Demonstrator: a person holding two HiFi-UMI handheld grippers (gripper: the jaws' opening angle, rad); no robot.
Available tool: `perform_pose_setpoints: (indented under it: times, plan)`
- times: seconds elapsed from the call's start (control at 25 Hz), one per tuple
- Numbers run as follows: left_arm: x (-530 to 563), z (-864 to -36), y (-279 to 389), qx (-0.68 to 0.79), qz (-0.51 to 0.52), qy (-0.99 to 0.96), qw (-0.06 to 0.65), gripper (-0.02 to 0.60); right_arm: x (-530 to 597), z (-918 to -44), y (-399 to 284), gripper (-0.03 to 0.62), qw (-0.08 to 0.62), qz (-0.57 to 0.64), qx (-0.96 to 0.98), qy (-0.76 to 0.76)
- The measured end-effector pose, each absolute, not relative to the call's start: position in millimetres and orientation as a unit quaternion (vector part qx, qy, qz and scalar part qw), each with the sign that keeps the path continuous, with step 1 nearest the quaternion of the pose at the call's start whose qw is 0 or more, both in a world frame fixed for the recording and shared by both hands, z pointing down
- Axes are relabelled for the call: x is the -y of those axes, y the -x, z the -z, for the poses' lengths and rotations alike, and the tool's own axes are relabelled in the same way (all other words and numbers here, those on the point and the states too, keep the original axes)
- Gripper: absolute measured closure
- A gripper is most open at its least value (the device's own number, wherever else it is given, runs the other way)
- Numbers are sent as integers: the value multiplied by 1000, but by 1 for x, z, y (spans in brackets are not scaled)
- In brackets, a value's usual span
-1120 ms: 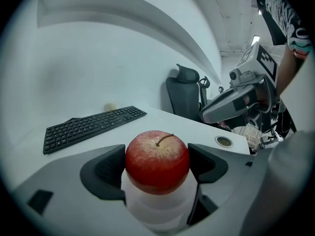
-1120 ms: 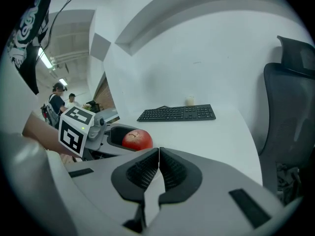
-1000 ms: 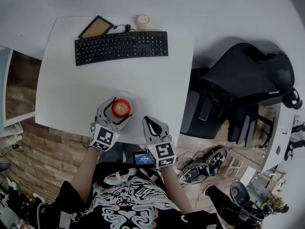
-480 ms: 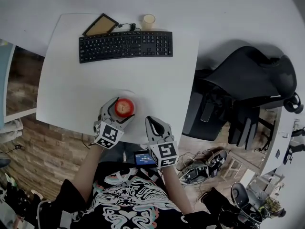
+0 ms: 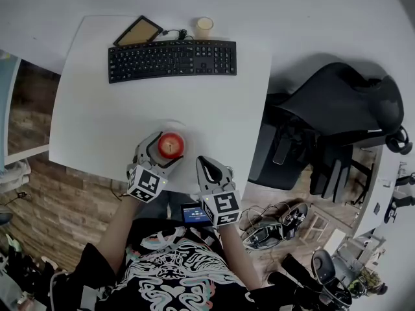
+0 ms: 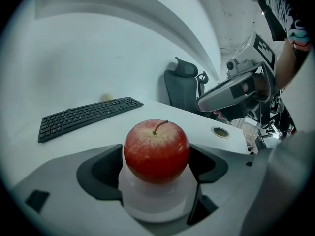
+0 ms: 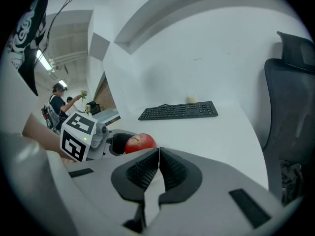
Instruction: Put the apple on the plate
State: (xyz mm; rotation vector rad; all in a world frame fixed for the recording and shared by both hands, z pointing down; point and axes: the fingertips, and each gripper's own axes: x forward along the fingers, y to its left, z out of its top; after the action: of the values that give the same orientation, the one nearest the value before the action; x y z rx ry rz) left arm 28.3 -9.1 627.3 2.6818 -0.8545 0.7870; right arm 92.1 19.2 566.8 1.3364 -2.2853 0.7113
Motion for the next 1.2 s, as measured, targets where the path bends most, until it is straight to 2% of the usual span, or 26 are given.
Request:
perform_pose_setpoints:
  times: [0.68, 0.92, 0.96, 1.0, 1.04, 1.2]
  plan:
    - [17, -571, -21, 303, -198, -928, 87, 179, -13, -558, -80, 566, 189, -249, 821, -479]
    - [17, -552, -13, 306, -168, -931, 106, 185, -11, -553, -76, 566, 187, -243, 823, -478]
    - [19, -545, -9, 316, -157, -931, 99, 222, -10, -553, -76, 566, 187, -243, 823, -478]
    - [22, -536, -5, 328, -140, -930, 88, 448, -9, -552, -76, 566, 186, -241, 823, -479]
    - [25, -529, -2, 335, -122, -931, 82, 568, -7, -551, -76, 566, 185, -238, 824, -480]
    - [29, -524, 2, 329, -118, -932, 100, 568, -3, -548, -74, 566, 182, -230, 826, -482]
